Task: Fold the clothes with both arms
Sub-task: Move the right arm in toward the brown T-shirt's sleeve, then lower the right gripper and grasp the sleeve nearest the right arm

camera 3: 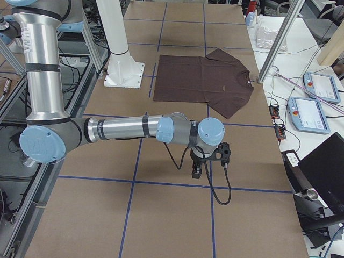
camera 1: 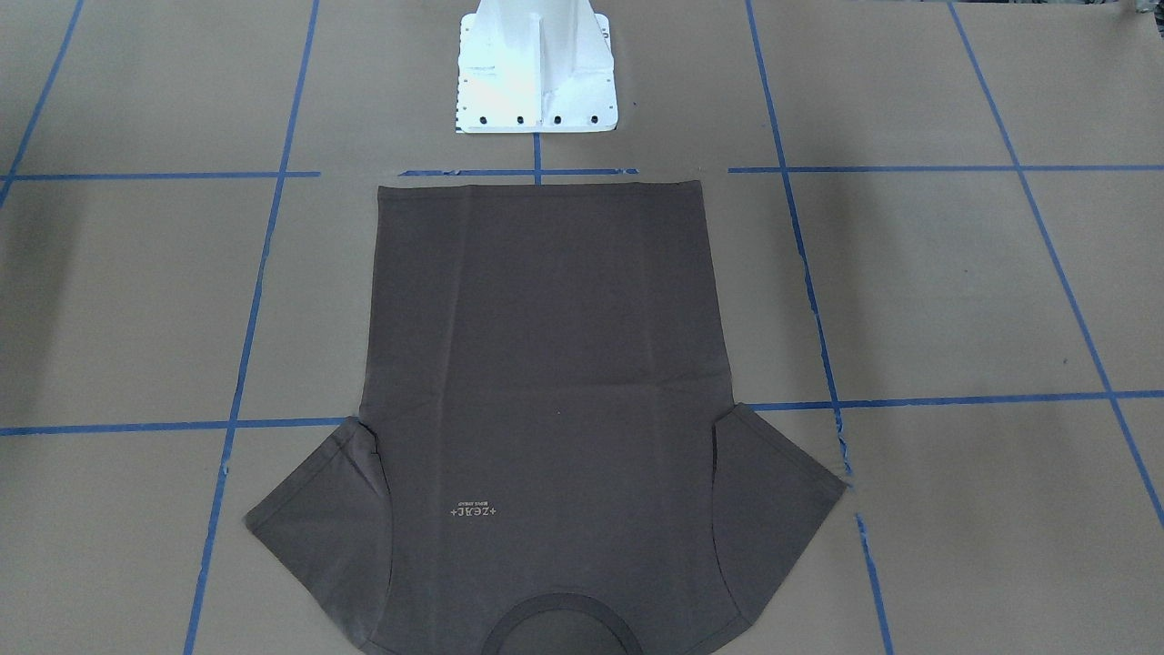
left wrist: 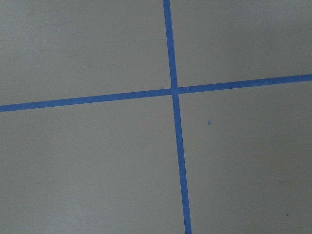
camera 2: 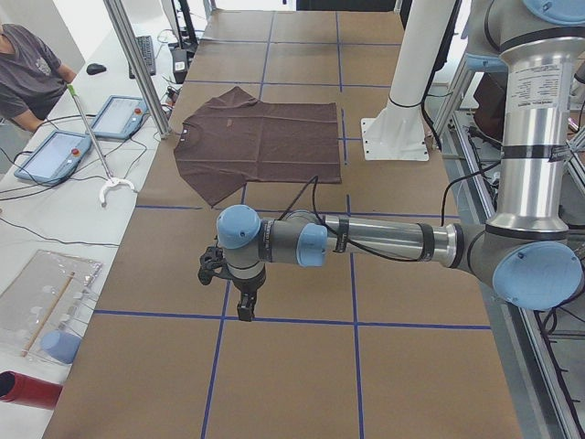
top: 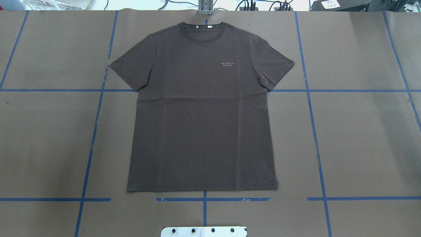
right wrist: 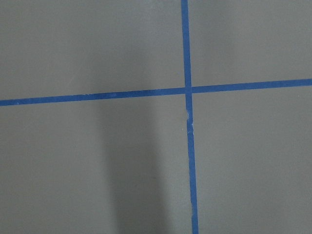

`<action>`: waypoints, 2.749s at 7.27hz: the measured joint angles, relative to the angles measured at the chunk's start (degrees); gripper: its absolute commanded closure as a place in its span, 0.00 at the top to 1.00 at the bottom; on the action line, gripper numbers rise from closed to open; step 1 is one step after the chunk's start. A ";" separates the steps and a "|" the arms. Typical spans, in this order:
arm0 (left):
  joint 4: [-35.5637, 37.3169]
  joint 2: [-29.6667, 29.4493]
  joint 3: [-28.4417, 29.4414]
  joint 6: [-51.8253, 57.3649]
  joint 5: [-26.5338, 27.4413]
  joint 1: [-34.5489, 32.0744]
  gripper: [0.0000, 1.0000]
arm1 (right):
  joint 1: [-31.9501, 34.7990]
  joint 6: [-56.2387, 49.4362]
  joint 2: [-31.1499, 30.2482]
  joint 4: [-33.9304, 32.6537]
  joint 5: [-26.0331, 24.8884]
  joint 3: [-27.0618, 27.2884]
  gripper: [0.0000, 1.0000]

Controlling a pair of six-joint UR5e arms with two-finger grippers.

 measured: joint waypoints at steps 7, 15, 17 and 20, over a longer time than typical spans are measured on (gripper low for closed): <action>-16.43 -5.85 1.02 -0.24 -1.43 0.33 1.00 | -5.69 0.43 4.54 20.12 -1.00 -3.21 1.00; -22.93 -9.78 3.15 -4.30 -0.09 4.91 1.00 | -27.40 29.81 26.09 38.14 -8.89 -21.14 1.00; -22.90 -10.39 3.52 -4.45 -0.06 5.05 1.00 | -31.62 39.24 31.56 40.48 -14.08 -27.90 1.00; -23.01 -11.32 4.40 -4.44 -0.06 5.09 1.00 | -34.75 46.30 36.79 43.64 -17.40 -36.91 0.97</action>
